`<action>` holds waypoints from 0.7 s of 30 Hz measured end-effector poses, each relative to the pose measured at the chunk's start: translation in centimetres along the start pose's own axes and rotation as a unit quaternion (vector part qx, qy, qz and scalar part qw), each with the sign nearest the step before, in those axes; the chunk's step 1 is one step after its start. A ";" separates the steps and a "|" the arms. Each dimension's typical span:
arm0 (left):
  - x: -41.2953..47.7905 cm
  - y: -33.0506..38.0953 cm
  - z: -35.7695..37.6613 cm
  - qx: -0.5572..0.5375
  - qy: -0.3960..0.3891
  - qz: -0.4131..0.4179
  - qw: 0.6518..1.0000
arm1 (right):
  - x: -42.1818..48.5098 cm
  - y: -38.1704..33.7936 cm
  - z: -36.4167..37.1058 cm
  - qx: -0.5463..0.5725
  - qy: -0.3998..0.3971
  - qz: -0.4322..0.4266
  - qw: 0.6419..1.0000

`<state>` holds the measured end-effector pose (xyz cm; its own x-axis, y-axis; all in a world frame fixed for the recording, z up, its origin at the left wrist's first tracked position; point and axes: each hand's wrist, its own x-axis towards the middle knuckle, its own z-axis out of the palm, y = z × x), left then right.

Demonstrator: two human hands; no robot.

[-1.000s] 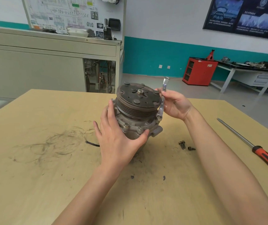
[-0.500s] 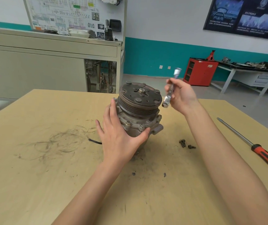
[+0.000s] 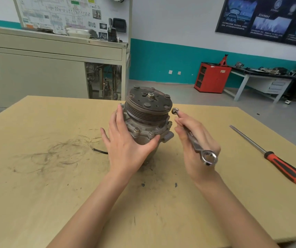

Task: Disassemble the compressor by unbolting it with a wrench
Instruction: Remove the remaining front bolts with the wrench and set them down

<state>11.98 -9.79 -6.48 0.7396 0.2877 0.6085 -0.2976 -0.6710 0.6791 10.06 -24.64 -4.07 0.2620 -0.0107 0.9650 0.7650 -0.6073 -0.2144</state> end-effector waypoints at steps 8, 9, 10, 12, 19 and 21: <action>0.0 0.0 -0.1 0.000 -0.002 0.000 1.000 | -2.6 -0.3 1.0 -0.043 0.013 0.001 0.999; 0.0 0.0 -0.1 0.000 -0.003 -0.001 1.000 | -2.7 -0.4 1.1 -0.043 0.016 0.001 0.999; 0.0 0.0 -0.1 0.000 -0.003 -0.002 1.000 | -2.9 -0.4 1.2 -0.035 0.022 0.009 0.999; 0.0 0.1 -0.1 0.000 -0.001 -0.001 1.000 | -3.1 -0.5 1.2 0.044 0.046 0.084 0.994; 0.1 0.1 -0.2 0.001 -0.006 -0.001 1.000 | 0.1 4.6 -0.7 0.370 0.062 0.385 0.843; 0.1 0.1 -0.2 -0.001 -0.005 0.001 1.000 | 1.6 7.3 -1.5 0.379 -0.037 0.441 0.813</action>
<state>11.91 -9.71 -6.31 0.7457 0.2794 0.6049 -0.3003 -0.6695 0.6794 15.18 -30.25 -3.87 0.9185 -0.1123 0.3791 0.3954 0.2751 -0.8764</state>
